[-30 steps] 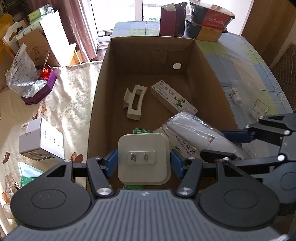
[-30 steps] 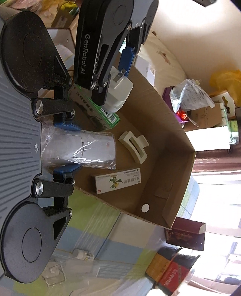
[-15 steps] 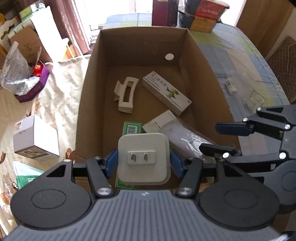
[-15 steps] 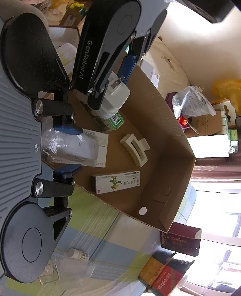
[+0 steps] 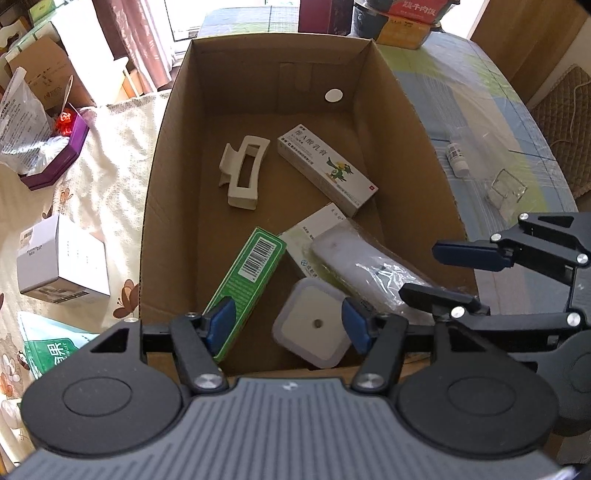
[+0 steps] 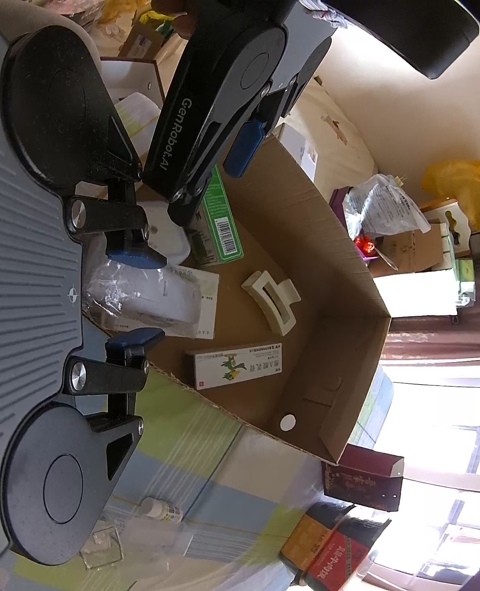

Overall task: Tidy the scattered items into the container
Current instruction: 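Lower the plug and remote into the box and open both tools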

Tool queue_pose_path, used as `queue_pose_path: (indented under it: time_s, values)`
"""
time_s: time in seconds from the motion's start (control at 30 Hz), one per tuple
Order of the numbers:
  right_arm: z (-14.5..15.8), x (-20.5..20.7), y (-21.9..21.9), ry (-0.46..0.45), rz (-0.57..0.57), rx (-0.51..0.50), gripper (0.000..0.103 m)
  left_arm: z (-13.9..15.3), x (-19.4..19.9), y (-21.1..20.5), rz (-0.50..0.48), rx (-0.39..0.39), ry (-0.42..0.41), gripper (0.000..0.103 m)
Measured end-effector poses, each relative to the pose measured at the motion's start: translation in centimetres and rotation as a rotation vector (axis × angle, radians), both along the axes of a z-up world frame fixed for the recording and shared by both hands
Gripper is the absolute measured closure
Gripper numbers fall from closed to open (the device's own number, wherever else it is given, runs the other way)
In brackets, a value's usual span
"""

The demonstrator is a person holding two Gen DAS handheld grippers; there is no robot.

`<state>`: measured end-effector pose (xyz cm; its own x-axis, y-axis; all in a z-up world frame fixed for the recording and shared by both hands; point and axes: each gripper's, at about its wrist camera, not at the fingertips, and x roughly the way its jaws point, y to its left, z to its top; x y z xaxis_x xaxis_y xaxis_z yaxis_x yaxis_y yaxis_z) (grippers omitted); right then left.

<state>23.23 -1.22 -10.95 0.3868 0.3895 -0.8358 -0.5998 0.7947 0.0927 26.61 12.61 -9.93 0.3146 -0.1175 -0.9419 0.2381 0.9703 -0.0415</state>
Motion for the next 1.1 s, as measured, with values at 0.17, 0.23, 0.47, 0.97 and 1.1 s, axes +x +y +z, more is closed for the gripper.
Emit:
queue_pose_path:
  time_s: [0.17, 0.23, 0.47, 0.97, 1.1]
  values:
    - [0.1, -0.1, 0.0, 0.002, 0.005, -0.004, 0.060, 0.1, -0.1, 0.0, 0.002, 0.003, -0.002, 0.043]
    - [0.2, -0.2, 0.1, 0.002, 0.005, -0.006, 0.060, 0.2, -0.1, 0.1, 0.005, 0.003, -0.004, 0.043]
    - [0.9, -0.8, 0.1, -0.002, 0.007, 0.024, 0.029, 0.8, -0.2, 0.3, 0.016, 0.014, -0.022, 0.043]
    - [3.0, -3.0, -0.1, -0.084, -0.063, -0.012, 0.000, 2.9, -2.4, 0.6, 0.051, 0.060, -0.098, 0.026]
    - [3.6, -3.7, -0.5, -0.077, -0.083, -0.010, 0.000, 3.7, -3.3, 0.7, 0.081, 0.084, -0.124, 0.020]
